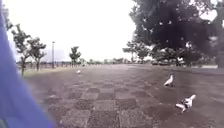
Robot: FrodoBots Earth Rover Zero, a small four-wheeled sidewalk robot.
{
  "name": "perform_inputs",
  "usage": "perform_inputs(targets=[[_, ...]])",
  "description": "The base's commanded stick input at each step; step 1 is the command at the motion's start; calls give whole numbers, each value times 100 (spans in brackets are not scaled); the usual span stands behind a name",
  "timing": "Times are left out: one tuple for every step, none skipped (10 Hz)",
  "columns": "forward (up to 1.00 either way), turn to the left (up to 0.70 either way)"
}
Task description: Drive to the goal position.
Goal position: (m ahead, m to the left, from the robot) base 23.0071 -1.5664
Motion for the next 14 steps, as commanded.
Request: perform_inputs(targets=[[100, -7], [100, 0], [100, -28], [100, -23], [100, -5], [100, -7], [100, -24], [100, -31], [100, -7], [100, 0], [100, 0], [100, 0], [100, 0], [100, 0]])
